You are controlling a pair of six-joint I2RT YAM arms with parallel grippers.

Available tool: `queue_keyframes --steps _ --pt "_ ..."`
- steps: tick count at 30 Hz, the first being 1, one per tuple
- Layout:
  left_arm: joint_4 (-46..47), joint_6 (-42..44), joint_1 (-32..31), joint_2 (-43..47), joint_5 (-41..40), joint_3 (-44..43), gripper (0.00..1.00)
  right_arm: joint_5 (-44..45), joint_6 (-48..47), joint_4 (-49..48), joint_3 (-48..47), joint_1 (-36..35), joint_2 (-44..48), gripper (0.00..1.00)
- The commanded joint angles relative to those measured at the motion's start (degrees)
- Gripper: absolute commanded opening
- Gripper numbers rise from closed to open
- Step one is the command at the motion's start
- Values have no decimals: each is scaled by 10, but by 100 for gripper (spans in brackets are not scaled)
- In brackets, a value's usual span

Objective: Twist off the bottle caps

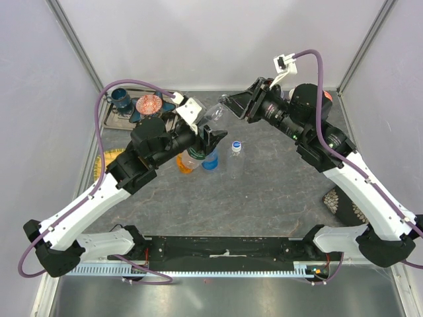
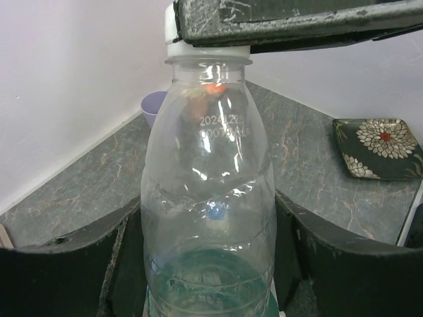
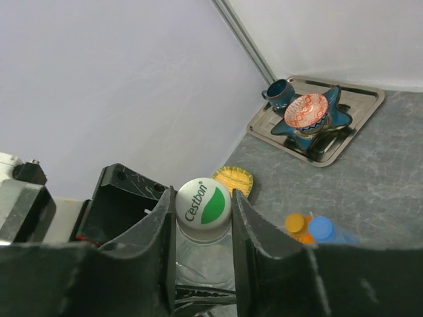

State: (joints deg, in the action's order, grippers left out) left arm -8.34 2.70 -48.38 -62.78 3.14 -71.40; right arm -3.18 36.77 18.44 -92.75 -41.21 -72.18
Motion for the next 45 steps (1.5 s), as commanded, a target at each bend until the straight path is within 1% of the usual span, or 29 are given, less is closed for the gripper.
queue_keyframes --steps 1,2,3,9,11,14,15,17,18,20,21,23,24,25,26,27,28,29,30,31,32,33,34,37,39,45 --pt "27 24 -3 20 -6 -8 19 7 1 -11 13 3 5 17" --pt "28 24 -3 21 -6 -7 19 5 2 -11 18 2 6 6" --pt "29 24 -3 21 -7 -6 19 0 1 -14 20 2 7 0" --pt "35 20 -3 26 -6 -1 19 -26 -9 -21 43 2 20 0" --pt "36 13 -3 28 4 -1 19 -60 -26 -32 52 3 27 0" --pt "39 3 1 35 89 0 18 -112 -58 -35 43 3 28 0" --pt "38 -2 2 35 172 -6 18 -143 -65 -34 41 2 31 0" --pt "30 -22 12 24 262 -19 18 -175 -81 -32 40 2 35 0" --pt "27 -42 15 18 347 -36 18 -184 -93 -33 42 2 44 0" --pt "30 -78 27 7 424 -50 17 -191 -110 -31 47 3 55 0" --pt "42 -91 31 -3 485 -57 17 -207 -122 -28 48 5 62 0" --pt "62 -132 44 -9 534 -60 17 -233 -133 -28 48 5 68 0" --pt "83 -148 50 -15 579 -60 18 -247 -139 -28 48 6 73 0" --pt "116 -167 64 -20 603 -59 18 -276 -151 -30 49 6 77 0" --pt "140 -216 72 -24 626 -57 18 -291 -158 -31 52 6 81 0" --pt "206 -246 79 -29 670 -52 18 -308 -166 -36 55 5 89 0" --pt "246 -281 93 -41 690 -46 18 -344 -180 -41 58 5 95 0" --pt "289 -357 99 -46 708 -33 18 -362 -187 -50 70 5 100 0" --pt "342 -396 103 -54 733 -28 18 -376 -195 -59 75 6 111 0" --pt "427 -434 111 -68 741 -23 18 -390 -200 -67 80 6 116 0" --pt "470 -501 113 -77 750 -18 18 -426 -208 -74 91 5 121 0" --pt "500 -528 115 -86 763 -19 19 -440 -213 -79 93 5 123 0" --pt "550 -571 116 -102 768 -19 19 -449 -217 -79 93 6 124 0" --pt "609 -624 115 -119 778 -23 19 -488 -238 -78 96 6 126 0" --pt "625 -637 116 -129 780 -23 20 -520 -253 -78 96 5 125 0" --pt "668 -673 116 -145 782 -20 20 -572 -295 -76 99 6 117 0"
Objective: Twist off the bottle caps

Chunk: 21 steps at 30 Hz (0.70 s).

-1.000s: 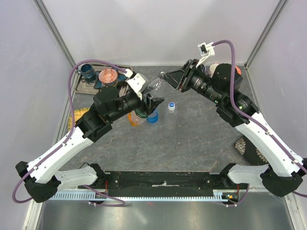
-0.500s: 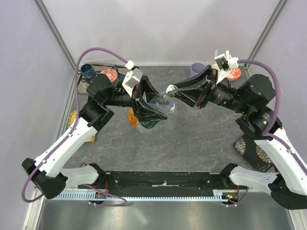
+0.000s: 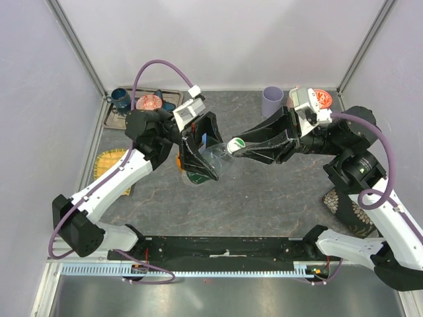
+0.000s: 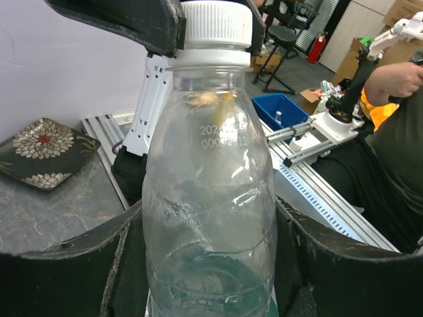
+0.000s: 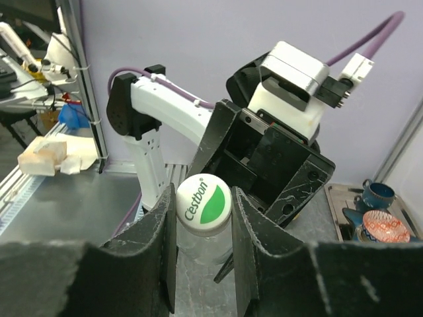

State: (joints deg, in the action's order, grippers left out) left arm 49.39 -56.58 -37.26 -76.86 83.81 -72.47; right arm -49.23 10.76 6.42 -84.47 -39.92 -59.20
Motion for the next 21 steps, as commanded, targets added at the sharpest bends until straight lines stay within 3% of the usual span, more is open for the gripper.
queue_keyframes --steps 1,5,7,10,11,12,13,16,17,21 --pt "92 -81 4 -5 -24 -7 20 -116 -36 46 18 -7 -14 0" --pt "74 -52 5 5 -24 0 19 -115 -25 46 27 -8 -22 0" --pt "0 11 10 16 -29 0 19 -82 -10 45 25 -8 -21 1" --pt "-146 125 14 39 -48 -3 18 -21 23 45 12 -8 -7 45" --pt "-190 160 14 45 -65 -10 18 37 40 45 4 -8 -2 60" --pt "-235 199 15 51 -79 -14 18 54 50 45 -3 -7 0 69" --pt "-330 275 15 59 -97 -19 18 76 58 44 -17 -7 0 75" --pt "-414 354 15 79 -166 -25 18 162 80 60 -45 -7 8 88" --pt "-423 362 15 83 -188 -25 18 178 85 76 -54 -8 4 94" --pt "-460 389 13 88 -252 -27 19 259 100 113 -98 -7 -12 98"
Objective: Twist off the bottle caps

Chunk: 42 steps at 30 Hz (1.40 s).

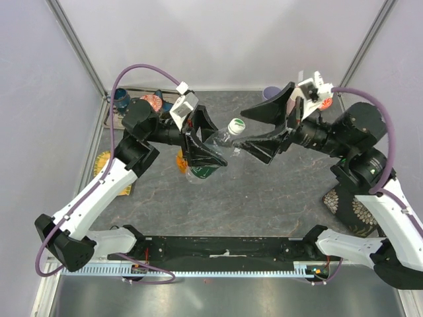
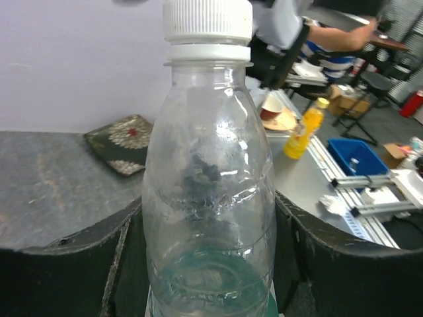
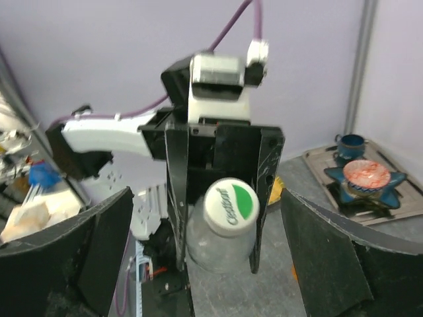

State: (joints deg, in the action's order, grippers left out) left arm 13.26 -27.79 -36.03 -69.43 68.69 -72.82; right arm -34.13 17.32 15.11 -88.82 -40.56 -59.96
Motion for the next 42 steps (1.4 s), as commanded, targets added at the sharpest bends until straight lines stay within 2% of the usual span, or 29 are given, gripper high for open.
queue_keyframes --steps 1,6,11,17,29,34,39,42 --pt "-110 121 -1 16 -122 -23 20 126 41 28 -64 0 -7 98" --pt "-181 206 -36 44 -317 -22 23 211 81 57 -98 -1 -31 98" --pt "-186 269 -75 66 -517 -7 24 286 130 84 -116 -1 -66 93" --pt "-174 324 -124 75 -669 7 25 318 159 98 -109 -1 -96 90" --pt "-184 377 -183 45 -817 -4 24 335 179 58 -94 -1 -112 88" --pt "-184 390 -200 34 -834 -9 24 327 182 56 -90 0 -128 78" --pt "-184 392 -203 33 -838 -9 24 331 179 56 -80 -1 -132 75" --pt "-184 393 -203 33 -841 -9 24 331 178 56 -79 -1 -132 70"
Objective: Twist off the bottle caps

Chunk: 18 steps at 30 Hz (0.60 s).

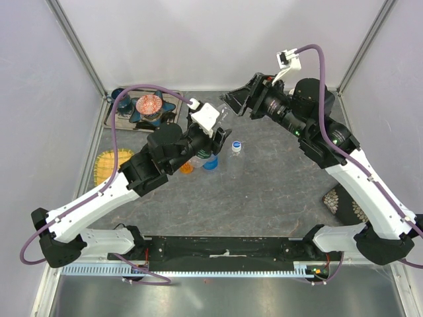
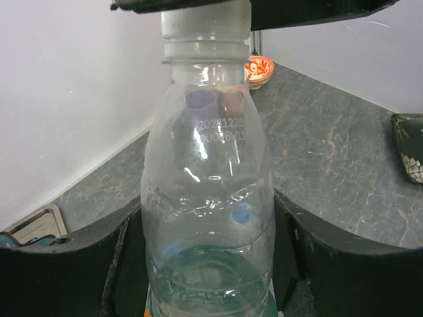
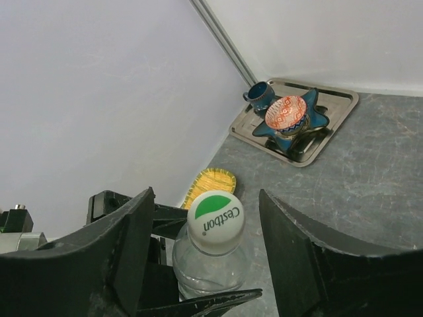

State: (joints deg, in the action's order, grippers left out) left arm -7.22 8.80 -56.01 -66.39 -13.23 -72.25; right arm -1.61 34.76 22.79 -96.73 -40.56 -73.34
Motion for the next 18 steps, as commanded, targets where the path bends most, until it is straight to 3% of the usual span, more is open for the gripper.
queue_keyframes --steps 1,9,18 --pt "21 26 -4 3 -21 -14 24 6 4 -20 2 -1 2 68" --pt "24 26 -4 6 -24 -10 24 13 1 -18 16 -1 7 61" --pt "24 25 -4 9 -25 -5 24 13 -1 -20 29 -1 16 40"
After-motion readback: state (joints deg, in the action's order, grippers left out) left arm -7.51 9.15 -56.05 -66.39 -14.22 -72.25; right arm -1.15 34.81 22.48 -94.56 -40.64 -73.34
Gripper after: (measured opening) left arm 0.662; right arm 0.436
